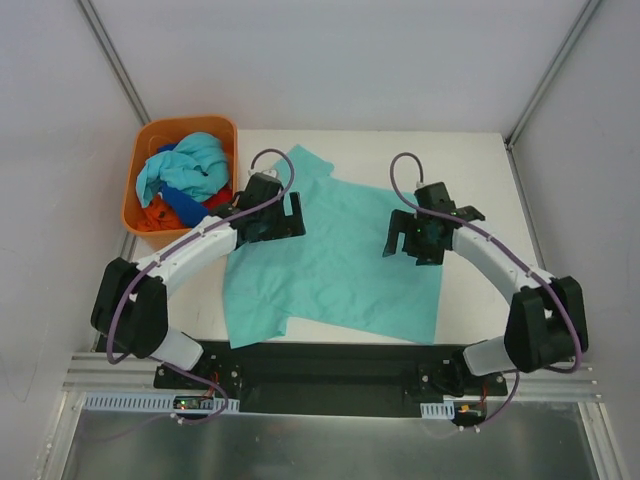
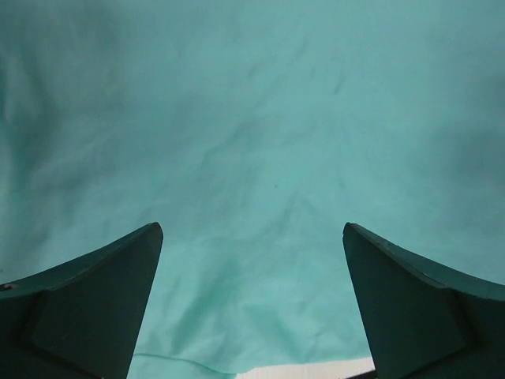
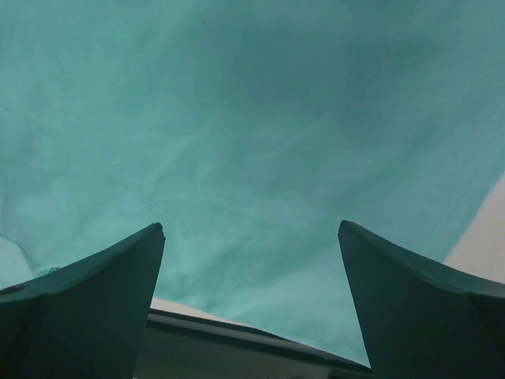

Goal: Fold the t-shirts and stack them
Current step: Flatten out the tshirt

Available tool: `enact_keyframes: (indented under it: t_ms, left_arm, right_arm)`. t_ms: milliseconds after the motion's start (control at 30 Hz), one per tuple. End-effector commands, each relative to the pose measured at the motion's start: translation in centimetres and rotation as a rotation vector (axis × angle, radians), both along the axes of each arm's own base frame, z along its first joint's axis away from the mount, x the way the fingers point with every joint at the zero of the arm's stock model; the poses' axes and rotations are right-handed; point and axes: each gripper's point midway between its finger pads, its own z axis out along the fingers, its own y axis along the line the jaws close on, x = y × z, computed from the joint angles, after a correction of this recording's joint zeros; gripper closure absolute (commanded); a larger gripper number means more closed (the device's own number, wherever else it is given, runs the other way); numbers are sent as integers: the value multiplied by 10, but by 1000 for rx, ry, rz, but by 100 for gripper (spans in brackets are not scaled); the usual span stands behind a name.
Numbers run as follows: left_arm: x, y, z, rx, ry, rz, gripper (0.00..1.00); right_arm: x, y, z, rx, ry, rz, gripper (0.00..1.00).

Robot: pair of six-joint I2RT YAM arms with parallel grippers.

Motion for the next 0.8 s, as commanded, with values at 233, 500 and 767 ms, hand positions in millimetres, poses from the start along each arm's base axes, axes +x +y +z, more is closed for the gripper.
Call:
enact_keyframes:
  t_ms: [233, 500, 767]
  left_arm:
    - [19, -5, -4, -4, -44, 43, 1]
    - [70, -41, -43, -70, 90, 11, 1]
    - [109, -77, -61, -155, 172, -43, 1]
  right_arm:
    - [70, 14, -54, -42, 134, -11, 3]
    - [75, -26, -77, 23, 237, -86, 2]
    - [101, -61, -71, 75, 273, -168, 2]
